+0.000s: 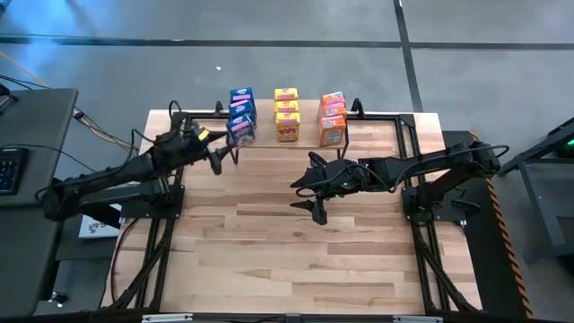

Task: Stack cereal on shelf
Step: Put the blue cereal box on the shelf

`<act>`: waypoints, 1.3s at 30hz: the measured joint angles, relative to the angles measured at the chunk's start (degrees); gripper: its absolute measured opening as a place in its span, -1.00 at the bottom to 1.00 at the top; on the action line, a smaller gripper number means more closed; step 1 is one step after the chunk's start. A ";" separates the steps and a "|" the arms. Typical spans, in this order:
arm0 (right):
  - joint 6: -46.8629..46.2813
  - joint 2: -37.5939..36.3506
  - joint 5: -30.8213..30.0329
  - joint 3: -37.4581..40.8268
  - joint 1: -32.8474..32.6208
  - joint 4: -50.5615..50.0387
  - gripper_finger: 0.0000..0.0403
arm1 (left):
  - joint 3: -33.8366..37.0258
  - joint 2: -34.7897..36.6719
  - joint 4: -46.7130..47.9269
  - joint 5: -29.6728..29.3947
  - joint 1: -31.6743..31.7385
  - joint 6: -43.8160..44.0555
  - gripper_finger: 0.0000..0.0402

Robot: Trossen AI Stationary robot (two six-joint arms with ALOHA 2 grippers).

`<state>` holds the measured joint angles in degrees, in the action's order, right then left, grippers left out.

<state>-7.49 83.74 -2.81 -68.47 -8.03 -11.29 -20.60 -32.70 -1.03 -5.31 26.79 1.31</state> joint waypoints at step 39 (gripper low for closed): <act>0.00 0.00 0.00 0.00 0.00 -0.02 0.29 | -3.30 2.10 -7.79 -2.73 -7.14 -4.83 0.20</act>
<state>-7.49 83.74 -2.81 -68.47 -8.03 -11.31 -23.90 -30.60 -8.82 -8.03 19.65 -3.52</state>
